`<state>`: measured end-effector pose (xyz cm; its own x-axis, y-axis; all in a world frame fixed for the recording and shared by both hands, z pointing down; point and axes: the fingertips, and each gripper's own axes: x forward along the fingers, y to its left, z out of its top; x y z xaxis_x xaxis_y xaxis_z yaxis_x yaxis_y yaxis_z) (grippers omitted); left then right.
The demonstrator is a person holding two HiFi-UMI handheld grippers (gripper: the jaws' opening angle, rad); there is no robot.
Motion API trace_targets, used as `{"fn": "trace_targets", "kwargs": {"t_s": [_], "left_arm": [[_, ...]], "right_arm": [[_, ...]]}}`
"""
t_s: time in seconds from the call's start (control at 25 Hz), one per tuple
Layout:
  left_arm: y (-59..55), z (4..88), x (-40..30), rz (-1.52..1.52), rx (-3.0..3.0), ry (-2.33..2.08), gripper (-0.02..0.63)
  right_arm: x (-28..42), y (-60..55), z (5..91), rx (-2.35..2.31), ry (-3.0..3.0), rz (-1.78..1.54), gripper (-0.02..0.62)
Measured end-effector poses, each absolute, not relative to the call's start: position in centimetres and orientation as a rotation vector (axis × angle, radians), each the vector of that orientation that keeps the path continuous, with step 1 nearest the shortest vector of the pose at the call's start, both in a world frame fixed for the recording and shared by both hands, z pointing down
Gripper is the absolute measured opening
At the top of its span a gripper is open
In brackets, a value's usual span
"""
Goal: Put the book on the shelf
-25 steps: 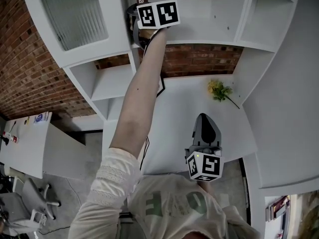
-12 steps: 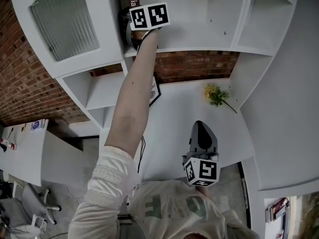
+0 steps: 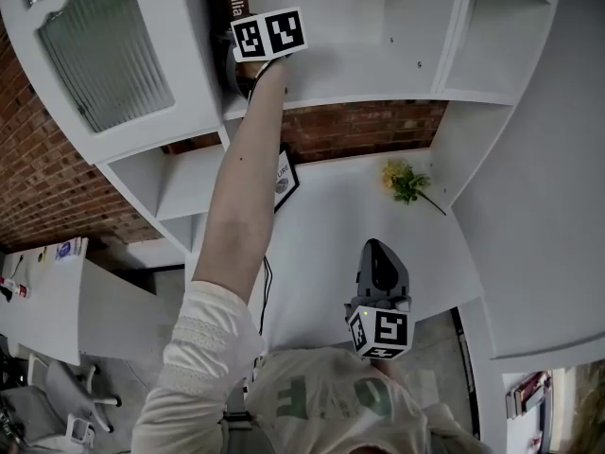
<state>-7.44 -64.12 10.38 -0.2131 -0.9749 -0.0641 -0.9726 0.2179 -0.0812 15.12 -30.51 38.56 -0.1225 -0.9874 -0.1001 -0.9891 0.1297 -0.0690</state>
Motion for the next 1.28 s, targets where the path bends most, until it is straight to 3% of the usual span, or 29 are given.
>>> {"fn": "trace_targets", "kwargs": {"t_s": [0.76, 0.96, 1.28], "left_arm": [[-64.0, 10.3, -7.4, 0.008, -1.896, 2.364, 0.152], [-63.1, 10.0, -7.1, 0.067, -1.917, 2.337, 0.207], [-60.2, 10.5, -6.5, 0.200, -2.027, 2.292, 0.216]], "right_arm": [[16.4, -29.5, 40.0, -2.065, 2.199, -0.029, 0.017], [16.1, -29.3, 40.8, -2.082, 2.216, -0.083, 0.017], [14.5, -28.1, 40.0, -2.065, 2.258, -0.039, 0.017]]}}
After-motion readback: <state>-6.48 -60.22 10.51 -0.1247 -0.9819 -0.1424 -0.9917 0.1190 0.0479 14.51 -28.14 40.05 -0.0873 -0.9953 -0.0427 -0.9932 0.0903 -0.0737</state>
